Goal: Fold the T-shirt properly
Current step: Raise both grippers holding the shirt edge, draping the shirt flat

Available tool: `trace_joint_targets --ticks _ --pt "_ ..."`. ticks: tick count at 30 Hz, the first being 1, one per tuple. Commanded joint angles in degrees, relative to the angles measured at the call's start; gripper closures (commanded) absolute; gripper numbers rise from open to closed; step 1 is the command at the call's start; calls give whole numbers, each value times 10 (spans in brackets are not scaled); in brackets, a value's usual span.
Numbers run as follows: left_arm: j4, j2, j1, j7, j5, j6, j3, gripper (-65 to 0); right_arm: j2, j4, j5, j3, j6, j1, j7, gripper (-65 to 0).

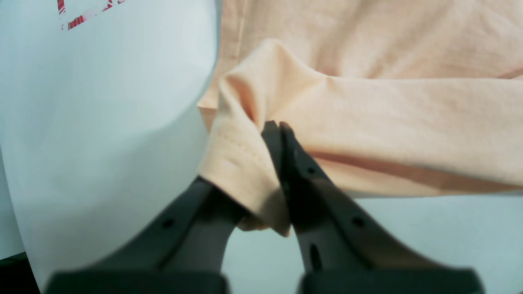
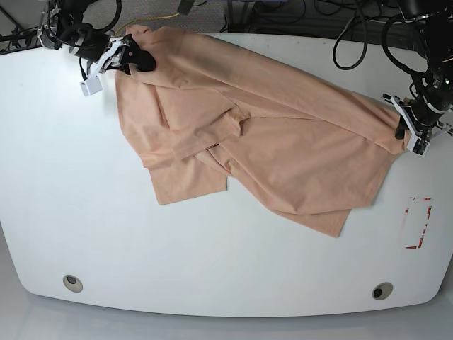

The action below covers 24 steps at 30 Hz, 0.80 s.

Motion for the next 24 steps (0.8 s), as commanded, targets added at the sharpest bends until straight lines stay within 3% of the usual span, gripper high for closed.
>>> trace_joint_targets --ticks 1,6,10,18,24 --pt "8 -11 -7 -11 -4 1 -3 0 7 -13 15 4 1 5 6 -217" --pt "8 -11 -7 -11 -5 1 -3 0 4 -25 19 3 1 17 6 -78" --pt "8 -11 -7 -11 -5 1 -3 0 4 11 16 3 1 8 5 -11" --pt "11 -9 -8 -11 -6 1 -3 0 -14 127 16 5 1 -55 5 0" --pt "12 27 -31 -11 -2 1 -15 0 -12 156 15 7 1 -107 10 0"
